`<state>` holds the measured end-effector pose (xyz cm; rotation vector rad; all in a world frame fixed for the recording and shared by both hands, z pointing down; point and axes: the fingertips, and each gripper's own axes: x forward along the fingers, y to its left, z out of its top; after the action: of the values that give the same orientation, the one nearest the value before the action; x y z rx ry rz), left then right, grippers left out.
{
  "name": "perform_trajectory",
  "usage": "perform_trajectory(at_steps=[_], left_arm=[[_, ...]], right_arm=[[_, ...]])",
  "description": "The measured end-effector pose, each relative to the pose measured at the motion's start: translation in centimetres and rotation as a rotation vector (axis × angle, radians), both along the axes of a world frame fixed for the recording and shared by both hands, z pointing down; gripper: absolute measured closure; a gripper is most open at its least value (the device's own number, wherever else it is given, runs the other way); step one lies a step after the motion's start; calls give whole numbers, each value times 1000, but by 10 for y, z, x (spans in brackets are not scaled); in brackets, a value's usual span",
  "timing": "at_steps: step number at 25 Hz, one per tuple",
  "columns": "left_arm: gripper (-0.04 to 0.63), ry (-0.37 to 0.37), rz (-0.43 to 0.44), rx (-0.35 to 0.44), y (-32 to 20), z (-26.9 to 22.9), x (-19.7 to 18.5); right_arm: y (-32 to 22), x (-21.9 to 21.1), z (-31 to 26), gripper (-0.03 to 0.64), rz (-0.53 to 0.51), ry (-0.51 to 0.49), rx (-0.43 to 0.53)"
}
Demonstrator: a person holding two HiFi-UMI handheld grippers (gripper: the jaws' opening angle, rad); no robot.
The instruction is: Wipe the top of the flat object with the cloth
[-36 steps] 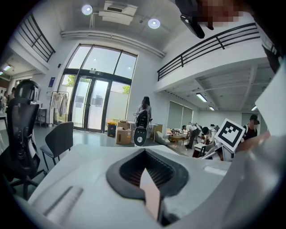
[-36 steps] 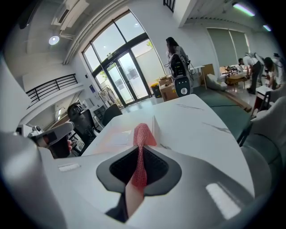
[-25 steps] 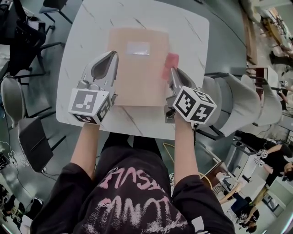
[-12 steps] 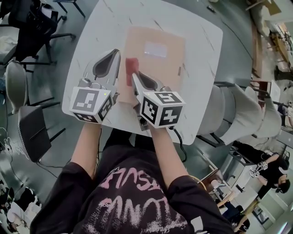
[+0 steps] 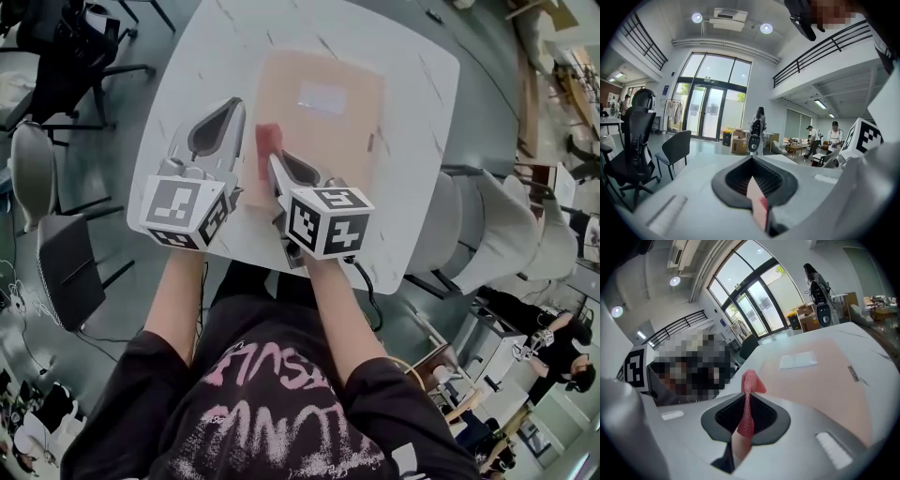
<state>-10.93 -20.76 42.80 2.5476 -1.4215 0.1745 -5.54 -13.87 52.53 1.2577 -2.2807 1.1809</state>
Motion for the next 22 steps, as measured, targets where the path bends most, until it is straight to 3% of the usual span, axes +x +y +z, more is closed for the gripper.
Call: perform_trajectory(at_steps=[22], left_arm=[[595, 9, 182, -15, 10, 4, 103]], right_arm=[[24, 158, 20, 566, 330, 57, -56]])
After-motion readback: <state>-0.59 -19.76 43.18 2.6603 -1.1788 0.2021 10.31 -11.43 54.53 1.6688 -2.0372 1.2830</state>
